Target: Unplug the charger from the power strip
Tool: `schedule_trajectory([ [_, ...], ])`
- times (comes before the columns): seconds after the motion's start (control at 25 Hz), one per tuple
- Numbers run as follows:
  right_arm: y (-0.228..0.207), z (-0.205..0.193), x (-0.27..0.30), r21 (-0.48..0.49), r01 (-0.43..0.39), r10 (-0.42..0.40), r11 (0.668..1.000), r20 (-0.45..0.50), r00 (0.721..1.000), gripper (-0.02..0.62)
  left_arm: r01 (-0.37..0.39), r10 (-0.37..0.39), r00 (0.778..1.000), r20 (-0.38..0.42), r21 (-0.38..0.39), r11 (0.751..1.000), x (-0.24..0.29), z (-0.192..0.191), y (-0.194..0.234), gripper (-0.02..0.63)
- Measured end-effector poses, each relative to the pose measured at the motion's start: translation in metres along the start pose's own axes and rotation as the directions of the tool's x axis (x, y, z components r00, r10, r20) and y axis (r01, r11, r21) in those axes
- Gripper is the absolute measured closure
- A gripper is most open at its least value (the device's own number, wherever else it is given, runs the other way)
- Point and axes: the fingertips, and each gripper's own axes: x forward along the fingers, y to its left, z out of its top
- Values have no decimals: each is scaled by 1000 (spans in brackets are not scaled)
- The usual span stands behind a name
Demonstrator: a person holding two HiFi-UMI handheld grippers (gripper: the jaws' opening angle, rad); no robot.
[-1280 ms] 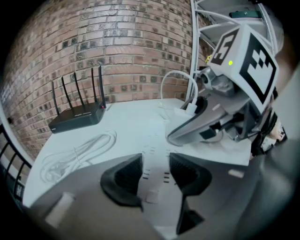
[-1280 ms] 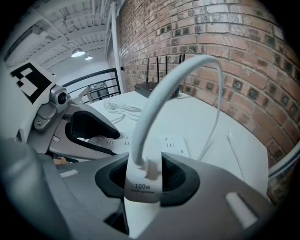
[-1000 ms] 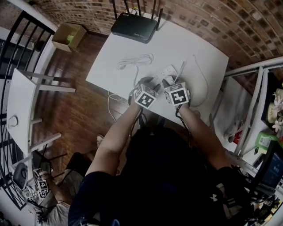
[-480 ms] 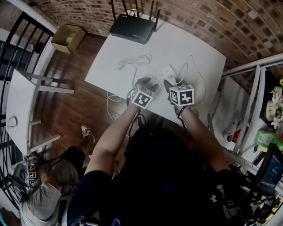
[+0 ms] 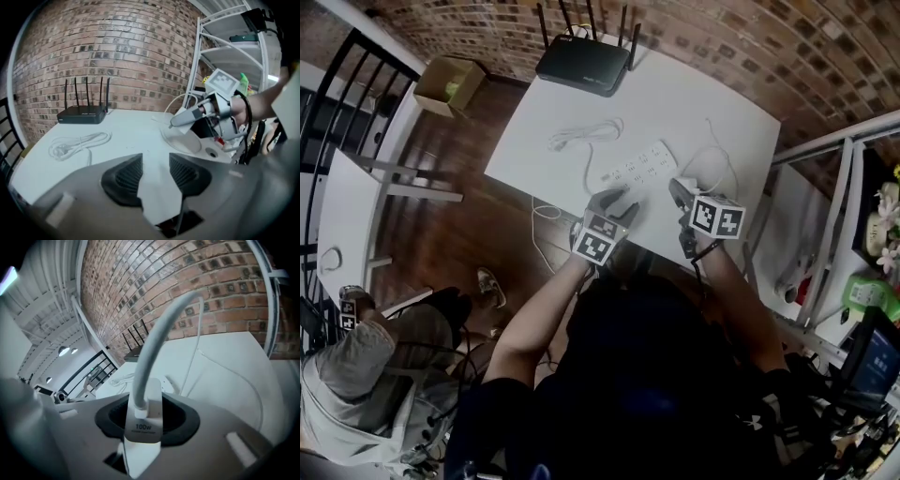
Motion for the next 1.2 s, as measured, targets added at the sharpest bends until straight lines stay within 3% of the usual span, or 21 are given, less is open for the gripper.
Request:
schedule_trajectory([
  [0.2,-16,3,-19,145,-29,19,989,64,998,453,14,-14,1000,-5,-34,999,-15,-18,-12,431],
  [0.48,-46,-4,-34,332,-41,-2,942,129,992,453,-2,2,1000,0,-86,996,-27,-29,-12,442],
  [0.84,-74,-14,-39,442,-47,-26,896,159,987,453,5,-5,1000,-2,-115,993,-33,-32,-15,443],
  [1.2,-106,-43,-35,546,-6,-68,838,116,991,453,24,-24,1000,6,-140,990,-34,-28,-20,443],
])
